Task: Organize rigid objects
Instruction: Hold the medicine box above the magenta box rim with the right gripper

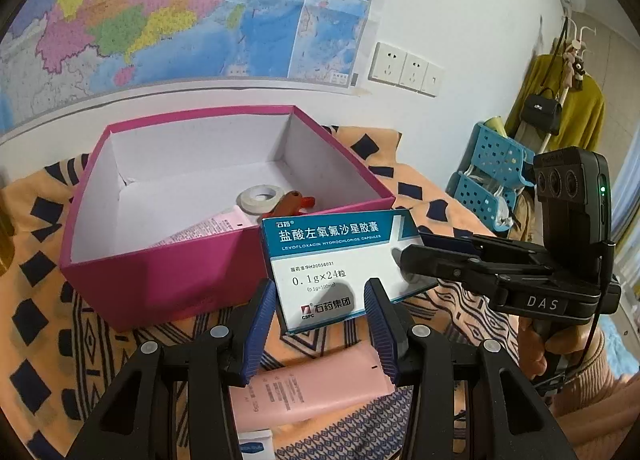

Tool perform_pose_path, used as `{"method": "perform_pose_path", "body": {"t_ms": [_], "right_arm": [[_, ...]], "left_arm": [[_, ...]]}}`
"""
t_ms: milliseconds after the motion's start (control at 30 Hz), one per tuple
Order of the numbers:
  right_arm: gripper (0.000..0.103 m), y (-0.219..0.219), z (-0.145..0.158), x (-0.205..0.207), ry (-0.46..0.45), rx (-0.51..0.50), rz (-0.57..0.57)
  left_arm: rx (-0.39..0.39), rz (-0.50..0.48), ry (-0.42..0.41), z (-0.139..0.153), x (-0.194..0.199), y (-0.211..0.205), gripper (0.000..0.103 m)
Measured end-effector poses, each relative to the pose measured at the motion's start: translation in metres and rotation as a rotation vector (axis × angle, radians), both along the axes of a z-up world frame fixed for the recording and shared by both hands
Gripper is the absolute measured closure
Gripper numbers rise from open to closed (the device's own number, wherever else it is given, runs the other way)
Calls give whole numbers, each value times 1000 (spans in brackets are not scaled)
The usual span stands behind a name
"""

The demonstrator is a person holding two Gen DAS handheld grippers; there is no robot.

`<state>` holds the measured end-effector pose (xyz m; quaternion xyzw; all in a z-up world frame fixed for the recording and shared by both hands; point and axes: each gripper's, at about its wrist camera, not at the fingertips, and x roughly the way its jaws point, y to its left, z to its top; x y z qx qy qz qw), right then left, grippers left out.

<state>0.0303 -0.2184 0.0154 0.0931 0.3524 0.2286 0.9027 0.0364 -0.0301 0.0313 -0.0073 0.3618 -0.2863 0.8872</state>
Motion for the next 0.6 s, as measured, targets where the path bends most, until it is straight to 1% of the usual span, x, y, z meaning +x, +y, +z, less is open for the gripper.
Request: {"method": "perform_pose_path", "body": {"t_ms": [600], "right_arm": [[64, -1, 11, 4, -42, -6, 1]], "left_arm": [[-6, 10, -28, 7, 4, -1, 57]]}}
